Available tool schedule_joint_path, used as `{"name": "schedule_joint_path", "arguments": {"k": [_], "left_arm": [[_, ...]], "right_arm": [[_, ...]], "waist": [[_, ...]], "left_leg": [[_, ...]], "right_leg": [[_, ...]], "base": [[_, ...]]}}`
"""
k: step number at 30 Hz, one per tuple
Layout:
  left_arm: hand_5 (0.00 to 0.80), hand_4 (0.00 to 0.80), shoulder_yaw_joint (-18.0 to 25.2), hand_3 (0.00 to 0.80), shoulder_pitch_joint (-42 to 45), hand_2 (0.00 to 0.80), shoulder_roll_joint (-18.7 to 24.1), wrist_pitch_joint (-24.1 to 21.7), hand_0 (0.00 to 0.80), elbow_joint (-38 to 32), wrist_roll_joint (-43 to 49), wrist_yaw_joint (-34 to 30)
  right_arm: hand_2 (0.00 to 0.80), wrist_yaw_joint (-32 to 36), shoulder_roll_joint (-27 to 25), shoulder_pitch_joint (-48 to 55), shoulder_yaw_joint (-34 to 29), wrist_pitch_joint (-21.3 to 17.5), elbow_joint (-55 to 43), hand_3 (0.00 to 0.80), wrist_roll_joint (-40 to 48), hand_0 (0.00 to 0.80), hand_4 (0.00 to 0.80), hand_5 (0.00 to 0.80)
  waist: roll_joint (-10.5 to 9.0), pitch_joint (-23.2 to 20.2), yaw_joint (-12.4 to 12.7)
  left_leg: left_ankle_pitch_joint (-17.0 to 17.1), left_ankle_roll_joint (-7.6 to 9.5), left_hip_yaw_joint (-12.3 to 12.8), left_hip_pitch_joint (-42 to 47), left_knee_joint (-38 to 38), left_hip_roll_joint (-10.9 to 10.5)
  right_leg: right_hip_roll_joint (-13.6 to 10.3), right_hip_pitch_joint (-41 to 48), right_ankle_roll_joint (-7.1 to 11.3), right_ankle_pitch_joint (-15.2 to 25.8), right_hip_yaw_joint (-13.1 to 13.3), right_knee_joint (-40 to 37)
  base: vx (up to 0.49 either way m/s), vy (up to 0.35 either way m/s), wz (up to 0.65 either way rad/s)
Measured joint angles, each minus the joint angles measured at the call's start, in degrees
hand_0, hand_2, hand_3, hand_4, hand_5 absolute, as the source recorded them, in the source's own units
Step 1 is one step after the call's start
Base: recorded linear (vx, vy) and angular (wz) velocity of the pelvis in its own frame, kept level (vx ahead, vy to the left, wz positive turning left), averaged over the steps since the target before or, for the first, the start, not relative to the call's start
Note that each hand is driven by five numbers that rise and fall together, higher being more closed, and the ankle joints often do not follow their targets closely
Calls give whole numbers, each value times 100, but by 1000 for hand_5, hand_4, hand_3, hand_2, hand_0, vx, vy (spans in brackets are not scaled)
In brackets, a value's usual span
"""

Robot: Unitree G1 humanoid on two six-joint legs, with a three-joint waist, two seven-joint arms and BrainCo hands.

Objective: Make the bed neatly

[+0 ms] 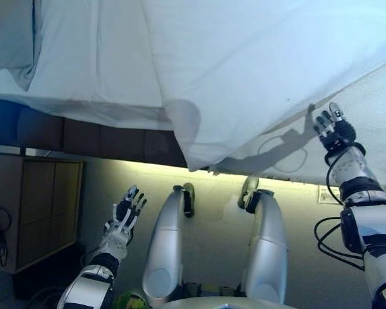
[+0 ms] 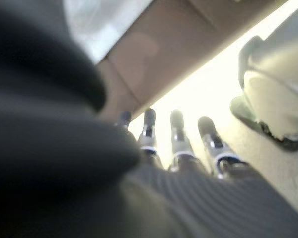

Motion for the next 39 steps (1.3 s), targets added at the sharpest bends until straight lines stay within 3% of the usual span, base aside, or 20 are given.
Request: {"name": "schedule_joint_path", "arguments": {"k": [11,18,33,39], "left_arm": [[0,0,188,0,442,0,50,-41,0,-511,-49,-215],[0,0,193,0,657,0,178,-71,0,-743,-170,-286],[0,0,186,0,937,0,226,-91,0,-889,-204,-328],[0,0,186,0,945,0,257,-97,0,-937,-204,-328]], "right_arm": [[0,-193,-1021,-530,-150,-13,2,0,198,0,0,0],[0,-187,-1384,-894,-144,23,3,0,187,0,0,0],[0,183,-1453,-938,111,837,48,0,-86,0,0,0],[0,333,-1451,-939,130,931,103,0,-90,0,0,0]], "waist": [[24,34,142],[23,38,142],[38,48,184],[40,49,284]], "left_leg": [[-34,-38,1,-104,64,58],[-60,-53,-4,-101,143,106],[-54,-50,-39,-251,167,33],[-56,-54,-76,-401,224,11]], "right_leg": [[72,-117,-42,3,2,54],[107,-115,-68,-9,1,101],[14,-278,-93,-78,-4,260],[-19,-423,-106,-129,-11,361]], "base": [[46,-49,-1],[60,-59,-3],[35,-17,3],[27,9,5]]}}
